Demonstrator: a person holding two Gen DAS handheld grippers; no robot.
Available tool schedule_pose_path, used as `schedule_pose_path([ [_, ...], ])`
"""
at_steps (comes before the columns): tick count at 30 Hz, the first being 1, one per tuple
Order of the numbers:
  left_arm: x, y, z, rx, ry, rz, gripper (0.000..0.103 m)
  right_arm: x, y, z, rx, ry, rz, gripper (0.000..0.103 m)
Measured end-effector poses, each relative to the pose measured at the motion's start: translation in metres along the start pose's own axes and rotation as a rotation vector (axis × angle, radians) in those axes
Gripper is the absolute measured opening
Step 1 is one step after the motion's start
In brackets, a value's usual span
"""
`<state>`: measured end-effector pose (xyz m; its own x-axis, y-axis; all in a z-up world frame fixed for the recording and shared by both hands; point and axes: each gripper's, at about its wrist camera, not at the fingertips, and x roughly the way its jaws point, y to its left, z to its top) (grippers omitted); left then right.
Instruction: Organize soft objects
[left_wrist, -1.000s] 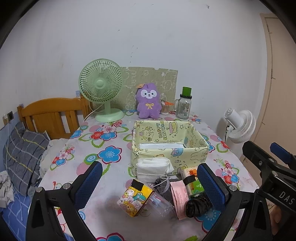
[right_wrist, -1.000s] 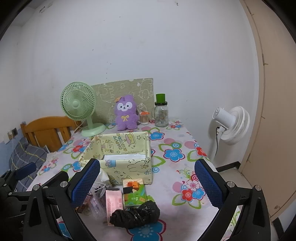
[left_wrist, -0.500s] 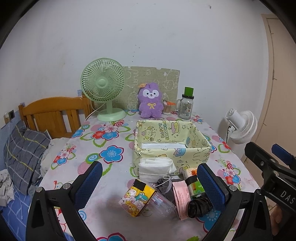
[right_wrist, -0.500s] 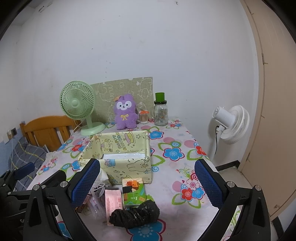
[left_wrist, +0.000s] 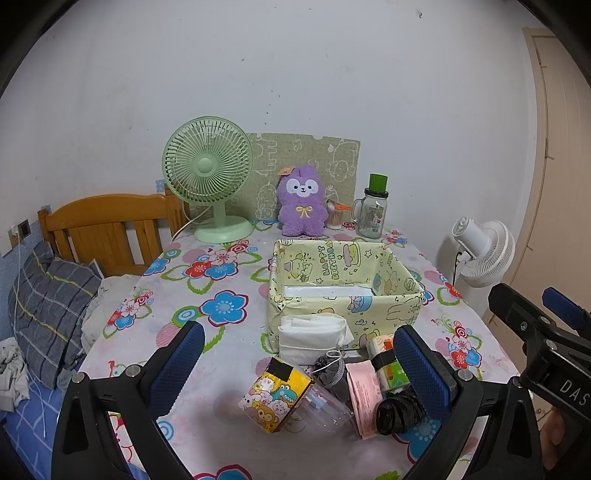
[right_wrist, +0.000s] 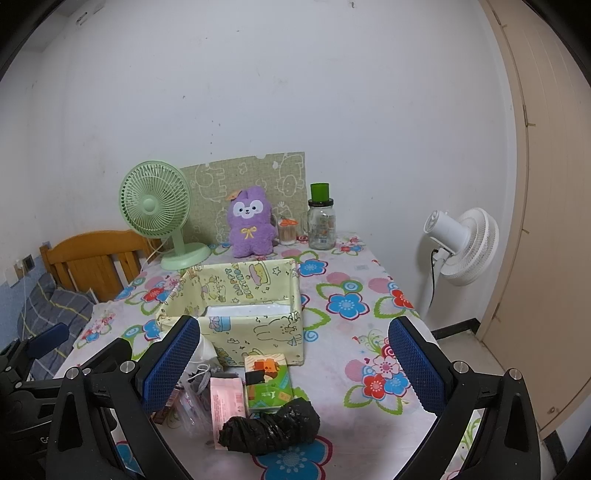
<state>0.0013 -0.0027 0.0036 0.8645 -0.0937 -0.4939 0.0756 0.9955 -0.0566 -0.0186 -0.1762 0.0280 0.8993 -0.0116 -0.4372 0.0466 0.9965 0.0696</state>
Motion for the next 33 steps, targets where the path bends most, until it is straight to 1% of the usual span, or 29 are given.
schedule_pose_path([
  [6,0.005,0.001,-0.001,-0.002,0.008,0.002,0.102,0.003,0.001,-0.002,0.001,0.009,0.004,0.103],
  [17,0.02,0.003,-0.003,-0.009,0.046,0.0,0.099,0.025,0.003,-0.002,0.0,0.053,0.017,0.101],
  [21,0.029,0.004,-0.007,-0.017,0.072,-0.022,0.099,0.033,0.006,-0.005,-0.005,0.064,0.036,0.101],
  [33,0.054,0.003,-0.026,0.001,0.131,-0.043,0.099,0.06,0.011,-0.023,-0.001,0.129,0.072,0.1],
])
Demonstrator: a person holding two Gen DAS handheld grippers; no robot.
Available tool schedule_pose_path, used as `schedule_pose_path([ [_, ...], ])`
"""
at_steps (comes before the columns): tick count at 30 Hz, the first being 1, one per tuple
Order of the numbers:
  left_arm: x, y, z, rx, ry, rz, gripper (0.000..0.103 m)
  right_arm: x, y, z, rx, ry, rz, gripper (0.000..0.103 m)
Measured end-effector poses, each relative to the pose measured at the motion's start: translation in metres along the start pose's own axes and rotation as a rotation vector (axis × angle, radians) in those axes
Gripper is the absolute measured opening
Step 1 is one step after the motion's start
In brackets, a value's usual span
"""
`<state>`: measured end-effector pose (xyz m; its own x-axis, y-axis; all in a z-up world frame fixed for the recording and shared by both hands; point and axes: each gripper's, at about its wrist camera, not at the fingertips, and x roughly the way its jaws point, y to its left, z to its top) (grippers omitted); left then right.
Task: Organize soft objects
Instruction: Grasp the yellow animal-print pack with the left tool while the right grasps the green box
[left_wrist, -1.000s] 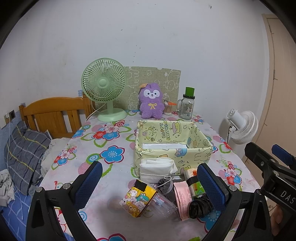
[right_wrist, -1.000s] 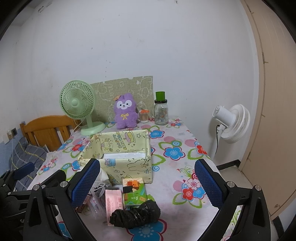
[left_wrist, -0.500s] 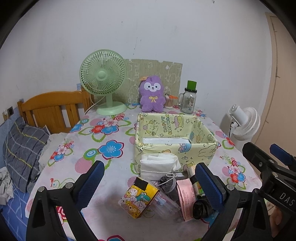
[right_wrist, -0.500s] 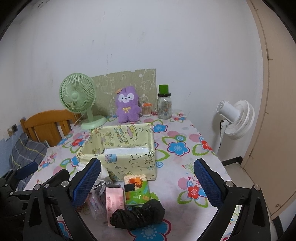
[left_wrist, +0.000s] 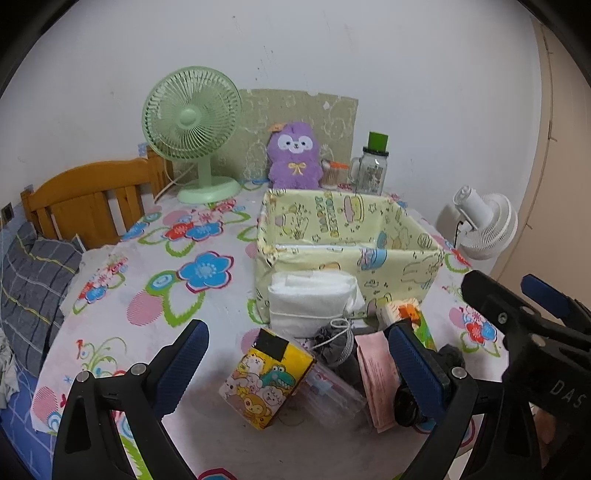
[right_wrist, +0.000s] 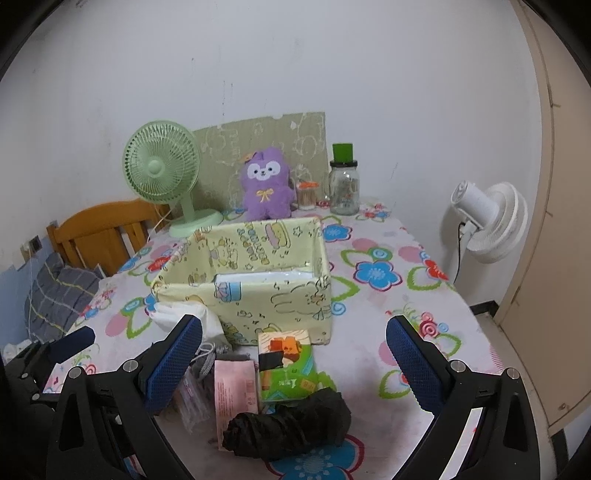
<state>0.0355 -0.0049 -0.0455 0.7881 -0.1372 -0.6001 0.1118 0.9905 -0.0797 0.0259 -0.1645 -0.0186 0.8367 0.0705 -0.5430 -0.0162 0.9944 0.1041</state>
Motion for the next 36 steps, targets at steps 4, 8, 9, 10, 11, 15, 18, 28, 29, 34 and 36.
schedule_pose_path([
  [4,0.007,0.001,-0.003,0.002,0.019,0.007,0.098,0.011,0.002,-0.006,-0.006,0.033,0.004,0.098],
  [8,0.017,0.004,-0.008,-0.006,0.046,0.011,0.096,0.02,0.003,-0.01,-0.009,0.055,-0.003,0.097],
  [9,0.019,0.004,-0.008,-0.006,0.052,0.012,0.095,0.023,0.003,-0.01,-0.008,0.061,-0.004,0.097],
  [10,0.022,0.004,-0.009,-0.007,0.058,0.015,0.095,0.026,0.003,-0.012,-0.009,0.07,-0.006,0.097],
  [11,0.023,0.004,-0.01,-0.007,0.064,0.016,0.094,0.029,0.003,-0.012,-0.01,0.076,-0.006,0.097],
  [15,0.035,0.006,-0.012,-0.01,0.09,0.023,0.094,0.039,0.005,-0.015,-0.011,0.102,-0.01,0.097],
  [18,0.044,0.009,-0.013,-0.015,0.113,0.032,0.093,0.048,0.004,-0.016,-0.007,0.124,-0.007,0.097],
  [28,0.064,0.017,-0.015,-0.027,0.156,0.033,0.088,0.076,0.008,-0.019,-0.011,0.191,-0.013,0.094],
  [29,0.064,0.018,-0.016,-0.028,0.156,0.031,0.088,0.079,0.008,-0.019,-0.012,0.196,-0.014,0.094],
  [34,0.071,0.022,-0.016,-0.039,0.172,0.032,0.085,0.089,0.009,-0.022,-0.008,0.225,-0.018,0.091],
  [36,0.075,0.023,-0.017,-0.034,0.183,0.035,0.083,0.095,0.009,-0.022,-0.004,0.241,-0.023,0.09],
])
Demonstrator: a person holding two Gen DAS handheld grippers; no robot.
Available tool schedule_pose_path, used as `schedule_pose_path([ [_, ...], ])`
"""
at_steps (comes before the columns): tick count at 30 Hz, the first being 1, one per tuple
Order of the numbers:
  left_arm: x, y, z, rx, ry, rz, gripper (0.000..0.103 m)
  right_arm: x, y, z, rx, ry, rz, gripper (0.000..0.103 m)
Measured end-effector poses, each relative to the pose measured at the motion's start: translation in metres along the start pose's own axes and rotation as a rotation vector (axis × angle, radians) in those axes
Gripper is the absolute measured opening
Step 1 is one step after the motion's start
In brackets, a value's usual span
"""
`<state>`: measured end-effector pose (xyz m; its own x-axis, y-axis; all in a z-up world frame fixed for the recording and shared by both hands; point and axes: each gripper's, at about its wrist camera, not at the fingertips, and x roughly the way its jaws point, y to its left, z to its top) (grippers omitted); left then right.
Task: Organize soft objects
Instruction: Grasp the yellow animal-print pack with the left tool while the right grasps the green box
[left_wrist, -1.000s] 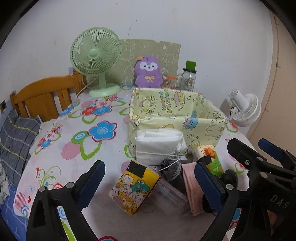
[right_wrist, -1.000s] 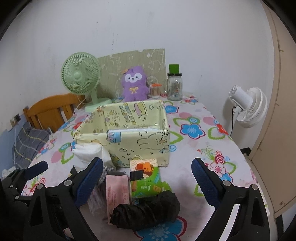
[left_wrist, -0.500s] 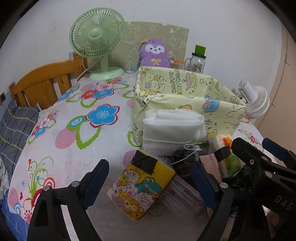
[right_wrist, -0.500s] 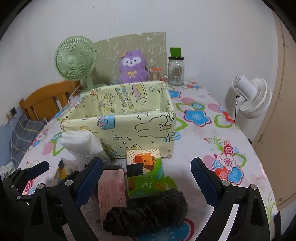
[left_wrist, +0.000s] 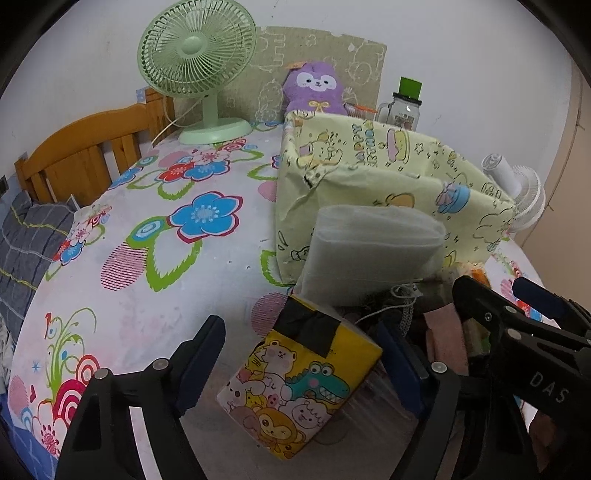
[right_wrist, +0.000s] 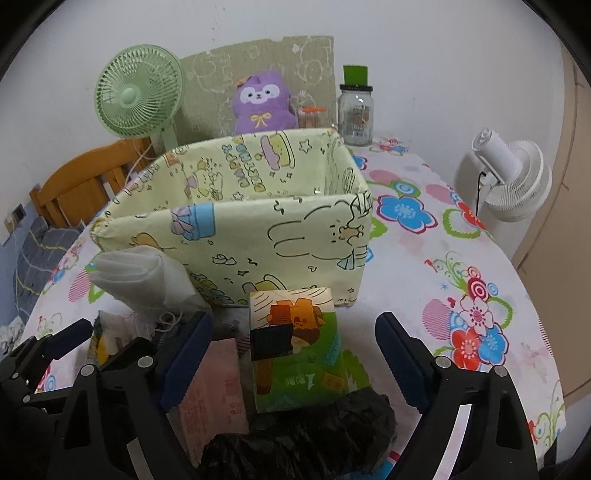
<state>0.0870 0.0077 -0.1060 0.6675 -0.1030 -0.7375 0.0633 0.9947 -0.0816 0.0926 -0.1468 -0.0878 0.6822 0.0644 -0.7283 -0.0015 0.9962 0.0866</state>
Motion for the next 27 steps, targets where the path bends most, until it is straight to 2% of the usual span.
schedule_pose_path([
  [4,0.006,0.002,0.001,-0.005,0.014,-0.018,0.075,0.01,0.001,-0.001,0.009,0.028,0.006,0.084],
  [6,0.007,0.002,0.001,-0.006,0.014,-0.033,0.068,0.012,0.002,0.0,0.011,0.031,0.008,0.083],
  [9,0.008,-0.001,0.002,0.003,0.011,-0.042,0.063,0.016,0.002,0.001,0.019,0.041,0.021,0.075],
  [13,0.006,-0.004,0.004,0.005,0.004,-0.059,0.06,0.019,0.003,0.002,0.02,0.061,0.022,0.058],
  [14,0.005,-0.004,0.004,0.003,0.003,-0.058,0.06,0.02,0.004,0.002,0.017,0.065,0.016,0.056],
  [27,-0.007,-0.015,0.01,0.019,-0.032,-0.043,0.058,0.006,0.001,0.005,0.023,0.033,0.034,0.051],
])
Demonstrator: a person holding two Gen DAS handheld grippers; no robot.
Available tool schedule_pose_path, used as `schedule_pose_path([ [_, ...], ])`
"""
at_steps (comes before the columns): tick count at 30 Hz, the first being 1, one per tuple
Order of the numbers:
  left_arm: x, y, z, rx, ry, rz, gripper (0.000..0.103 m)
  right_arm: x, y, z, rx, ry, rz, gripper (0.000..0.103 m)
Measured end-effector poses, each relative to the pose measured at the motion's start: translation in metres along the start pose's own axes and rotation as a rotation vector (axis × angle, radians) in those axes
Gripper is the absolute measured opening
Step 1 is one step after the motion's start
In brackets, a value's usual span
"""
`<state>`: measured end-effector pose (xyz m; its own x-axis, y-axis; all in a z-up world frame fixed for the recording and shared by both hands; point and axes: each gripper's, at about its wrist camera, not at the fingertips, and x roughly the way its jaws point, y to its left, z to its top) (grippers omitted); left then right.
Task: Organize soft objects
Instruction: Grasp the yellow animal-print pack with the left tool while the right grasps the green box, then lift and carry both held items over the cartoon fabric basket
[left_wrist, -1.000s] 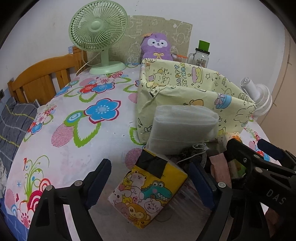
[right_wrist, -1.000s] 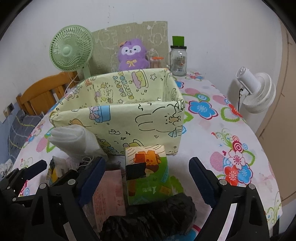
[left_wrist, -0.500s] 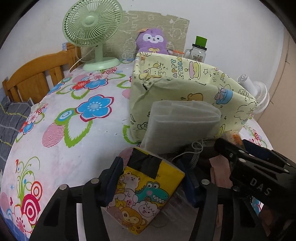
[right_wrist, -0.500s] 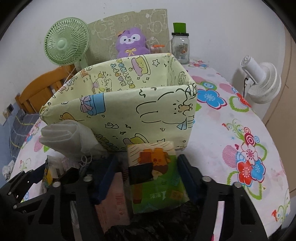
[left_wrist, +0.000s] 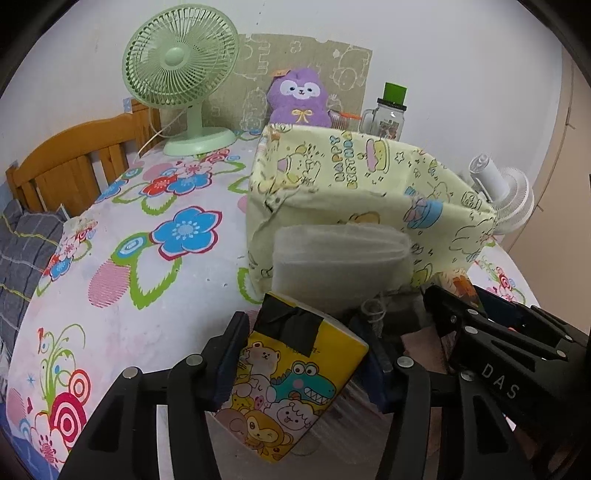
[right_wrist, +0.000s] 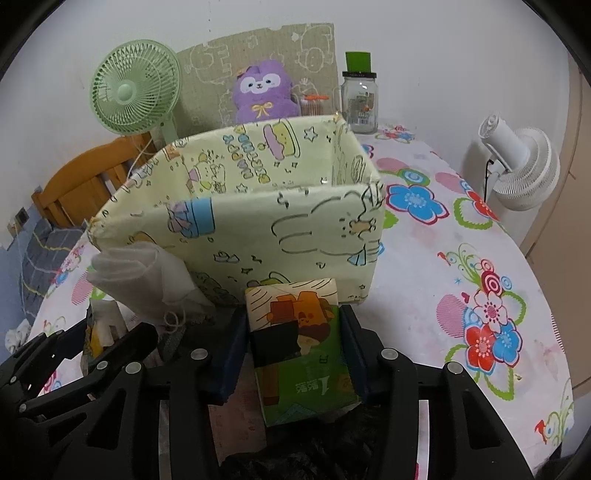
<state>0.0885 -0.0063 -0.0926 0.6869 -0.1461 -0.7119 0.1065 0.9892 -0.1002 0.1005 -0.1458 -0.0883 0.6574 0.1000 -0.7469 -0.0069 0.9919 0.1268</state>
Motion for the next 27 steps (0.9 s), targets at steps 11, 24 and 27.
schedule_pose_path([
  [11,-0.017,-0.005,0.01,0.0,-0.043,0.012,0.057,-0.03,0.001,0.012,0.004,-0.067,0.004,0.051],
  [24,-0.051,-0.009,0.026,0.006,-0.116,0.013,0.057,-0.061,0.004,0.022,-0.006,-0.119,-0.006,0.051],
  [27,-0.054,-0.009,0.032,0.0,-0.127,0.0,0.057,-0.068,0.005,0.026,-0.006,-0.132,-0.012,0.051],
])
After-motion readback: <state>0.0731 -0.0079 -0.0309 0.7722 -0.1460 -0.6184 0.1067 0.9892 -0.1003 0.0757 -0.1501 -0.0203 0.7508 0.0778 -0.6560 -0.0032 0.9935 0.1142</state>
